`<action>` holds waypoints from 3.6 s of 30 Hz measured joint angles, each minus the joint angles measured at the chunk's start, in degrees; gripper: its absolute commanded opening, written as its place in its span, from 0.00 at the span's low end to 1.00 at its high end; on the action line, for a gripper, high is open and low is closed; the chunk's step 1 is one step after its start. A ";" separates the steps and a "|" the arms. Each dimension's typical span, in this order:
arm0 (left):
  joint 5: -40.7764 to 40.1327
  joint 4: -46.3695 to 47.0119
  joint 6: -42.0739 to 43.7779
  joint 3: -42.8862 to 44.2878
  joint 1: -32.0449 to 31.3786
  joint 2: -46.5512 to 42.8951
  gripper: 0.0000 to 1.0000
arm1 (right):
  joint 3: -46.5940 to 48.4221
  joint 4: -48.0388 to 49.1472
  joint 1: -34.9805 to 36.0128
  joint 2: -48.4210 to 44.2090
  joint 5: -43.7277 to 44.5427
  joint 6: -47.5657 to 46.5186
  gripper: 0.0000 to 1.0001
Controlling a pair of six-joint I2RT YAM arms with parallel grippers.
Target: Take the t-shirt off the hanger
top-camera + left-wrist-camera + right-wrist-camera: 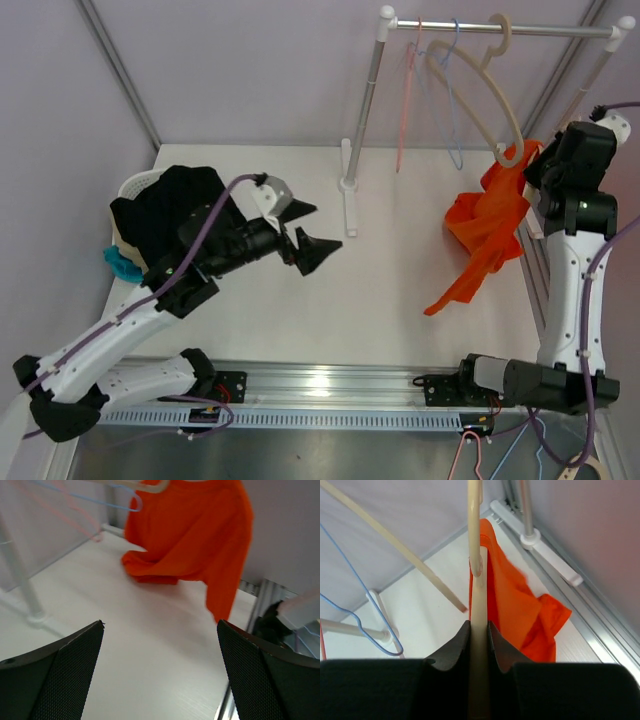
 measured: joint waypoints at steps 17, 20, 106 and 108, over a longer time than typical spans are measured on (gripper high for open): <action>15.93 24.59 1.14 8.37 -20.39 39.17 1.00 | -8.07 -2.89 5.07 -14.78 11.17 8.59 0.00; 17.64 27.39 0.66 12.09 -20.81 42.42 1.00 | -8.07 -2.93 5.11 -14.78 11.02 8.61 0.00; -4.09 -8.83 -3.48 58.53 26.23 22.45 0.01 | 11.69 9.55 6.12 6.51 -24.79 -19.76 0.00; -4.37 -5.62 -1.36 56.92 30.71 22.29 0.01 | 13.53 11.72 5.73 9.20 -25.49 -19.65 0.00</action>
